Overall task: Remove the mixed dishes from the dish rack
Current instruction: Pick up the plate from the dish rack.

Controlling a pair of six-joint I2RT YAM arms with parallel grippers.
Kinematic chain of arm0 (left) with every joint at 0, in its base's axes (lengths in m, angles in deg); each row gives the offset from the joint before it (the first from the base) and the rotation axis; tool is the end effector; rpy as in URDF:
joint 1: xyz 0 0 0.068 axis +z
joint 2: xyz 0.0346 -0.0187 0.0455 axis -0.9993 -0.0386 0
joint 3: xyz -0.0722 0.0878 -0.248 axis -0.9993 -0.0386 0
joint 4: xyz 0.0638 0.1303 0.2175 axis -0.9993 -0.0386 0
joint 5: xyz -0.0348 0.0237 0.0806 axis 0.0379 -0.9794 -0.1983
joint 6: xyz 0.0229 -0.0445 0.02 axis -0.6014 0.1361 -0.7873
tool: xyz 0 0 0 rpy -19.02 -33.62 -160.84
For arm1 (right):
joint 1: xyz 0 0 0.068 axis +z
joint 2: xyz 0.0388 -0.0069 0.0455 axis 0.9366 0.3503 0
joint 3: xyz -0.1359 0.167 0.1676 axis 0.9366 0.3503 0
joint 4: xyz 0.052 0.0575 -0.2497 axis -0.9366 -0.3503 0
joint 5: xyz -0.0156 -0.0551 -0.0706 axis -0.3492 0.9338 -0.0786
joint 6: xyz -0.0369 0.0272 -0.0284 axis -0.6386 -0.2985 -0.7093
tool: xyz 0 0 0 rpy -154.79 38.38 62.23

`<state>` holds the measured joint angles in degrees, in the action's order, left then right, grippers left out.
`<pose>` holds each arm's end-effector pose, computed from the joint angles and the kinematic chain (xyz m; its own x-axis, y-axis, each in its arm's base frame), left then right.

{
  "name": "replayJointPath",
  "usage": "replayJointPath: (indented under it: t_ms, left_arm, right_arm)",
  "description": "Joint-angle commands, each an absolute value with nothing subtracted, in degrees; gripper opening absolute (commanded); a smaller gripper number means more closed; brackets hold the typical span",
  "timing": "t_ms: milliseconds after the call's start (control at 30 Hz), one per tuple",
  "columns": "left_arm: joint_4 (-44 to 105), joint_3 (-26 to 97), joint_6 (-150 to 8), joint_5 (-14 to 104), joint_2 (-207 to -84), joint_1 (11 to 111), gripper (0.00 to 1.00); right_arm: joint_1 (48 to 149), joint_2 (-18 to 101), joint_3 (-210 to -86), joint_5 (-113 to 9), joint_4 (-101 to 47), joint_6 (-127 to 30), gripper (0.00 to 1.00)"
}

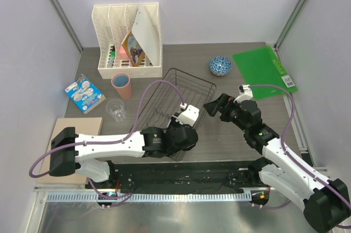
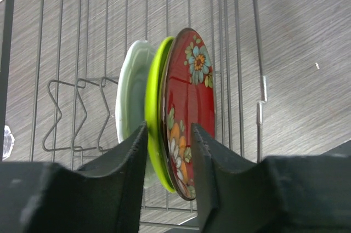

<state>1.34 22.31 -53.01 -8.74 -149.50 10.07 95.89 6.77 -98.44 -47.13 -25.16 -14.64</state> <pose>0.0864 -0.2778 0.2706 -0.4248 0.3171 -0.8479 0.4310 0.8945 0.1186 0.1708 0.0865 0.2399 -0.5344 0.4619 -0.7079 -0.1747 0.7590 0.6272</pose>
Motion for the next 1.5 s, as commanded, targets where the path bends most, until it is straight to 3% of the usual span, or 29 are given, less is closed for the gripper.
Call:
replayJointPath:
  t_ms: [0, 1100, 1300, 1467]
  left_arm:
    - [3.58, 22.61, -51.7, -12.84, -147.91, 8.77, 0.39]
    - [2.88, 21.47, -46.08, -14.86, -154.32, 5.61, 0.41]
    - [2.35, 20.59, -45.11, -16.26, -154.77, 5.61, 0.24]
    - [2.53, 19.89, -44.94, -18.72, -154.59, 5.43, 0.03]
  right_arm:
    - [95.78, 6.74, -98.14, -46.76, -22.7, -15.07, 1.0]
    - [95.86, 6.65, -97.0, -47.19, -22.17, -14.81, 1.0]
    - [95.78, 6.56, -97.0, -47.02, -22.17, -14.9, 1.0]
    - [95.86, 6.92, -97.0, -47.28, -21.91, -14.72, 0.99]
